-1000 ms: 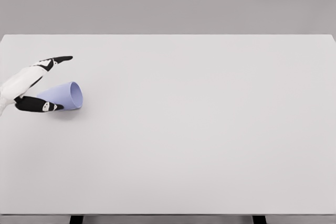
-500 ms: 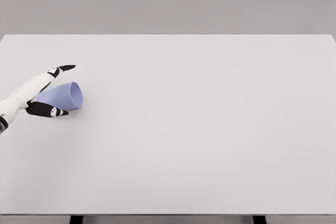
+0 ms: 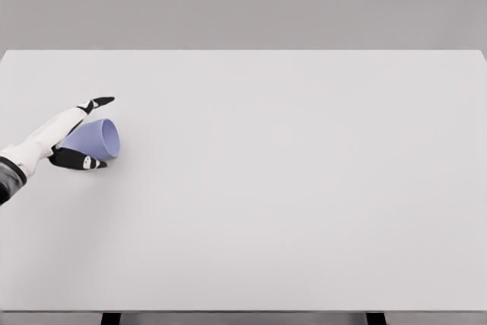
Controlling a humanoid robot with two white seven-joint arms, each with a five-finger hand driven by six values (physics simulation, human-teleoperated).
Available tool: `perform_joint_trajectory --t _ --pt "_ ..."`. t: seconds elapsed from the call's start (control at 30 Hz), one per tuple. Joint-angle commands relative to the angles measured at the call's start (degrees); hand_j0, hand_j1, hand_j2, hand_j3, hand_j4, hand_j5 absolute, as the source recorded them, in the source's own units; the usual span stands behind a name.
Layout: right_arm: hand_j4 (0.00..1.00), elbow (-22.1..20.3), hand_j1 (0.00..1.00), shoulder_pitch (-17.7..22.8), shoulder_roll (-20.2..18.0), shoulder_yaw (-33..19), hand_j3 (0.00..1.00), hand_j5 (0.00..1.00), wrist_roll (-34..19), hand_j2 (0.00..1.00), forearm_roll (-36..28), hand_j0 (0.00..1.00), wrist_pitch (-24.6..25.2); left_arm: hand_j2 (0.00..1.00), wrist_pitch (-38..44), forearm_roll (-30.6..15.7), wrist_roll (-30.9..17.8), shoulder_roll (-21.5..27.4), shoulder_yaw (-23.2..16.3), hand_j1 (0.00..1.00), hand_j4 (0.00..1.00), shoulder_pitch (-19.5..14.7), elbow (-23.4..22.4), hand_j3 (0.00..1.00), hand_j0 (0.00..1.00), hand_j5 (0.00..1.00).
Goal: Flip the cup with left arm and place it on the table
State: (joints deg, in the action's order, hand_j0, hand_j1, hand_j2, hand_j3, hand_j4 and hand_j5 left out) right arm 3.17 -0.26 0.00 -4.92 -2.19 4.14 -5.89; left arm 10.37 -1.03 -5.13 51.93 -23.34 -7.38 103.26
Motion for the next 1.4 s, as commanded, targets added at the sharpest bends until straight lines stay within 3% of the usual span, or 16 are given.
perform_joint_trajectory --t 0.0,0.57,0.87,1.37 --pt "1.00 -0.01 1.00 0.00 0.00 0.00 1.00 1.00 -0.01 1.00 -0.01 1.00 0.00 1.00 1.93 0.06 -0.06 0.01 -0.04 1.00 1.00 0.00 0.02 1.00 1.00 1.00" --pt "1.00 -0.01 1.00 0.00 0.00 0.00 1.00 1.00 -0.01 1.00 -0.01 1.00 0.00 1.00 4.92 0.85 -0.06 0.01 -2.06 1.00 1.00 -1.58 -0.16 1.00 1.00 1.00" --pt "1.00 -0.01 1.00 0.00 0.00 0.00 1.00 1.00 -0.01 1.00 -0.01 1.00 0.00 1.00 5.62 1.55 -0.06 -1.57 -3.38 1.00 1.00 -3.52 -3.15 1.00 1.00 1.00" --pt "1.00 -0.01 1.00 0.00 0.00 -0.09 1.00 1.00 -0.01 1.00 -0.01 1.00 0.00 1.00 6.50 1.64 -0.06 -2.27 -3.82 1.00 1.00 -3.60 -4.20 1.00 1.00 1.00"
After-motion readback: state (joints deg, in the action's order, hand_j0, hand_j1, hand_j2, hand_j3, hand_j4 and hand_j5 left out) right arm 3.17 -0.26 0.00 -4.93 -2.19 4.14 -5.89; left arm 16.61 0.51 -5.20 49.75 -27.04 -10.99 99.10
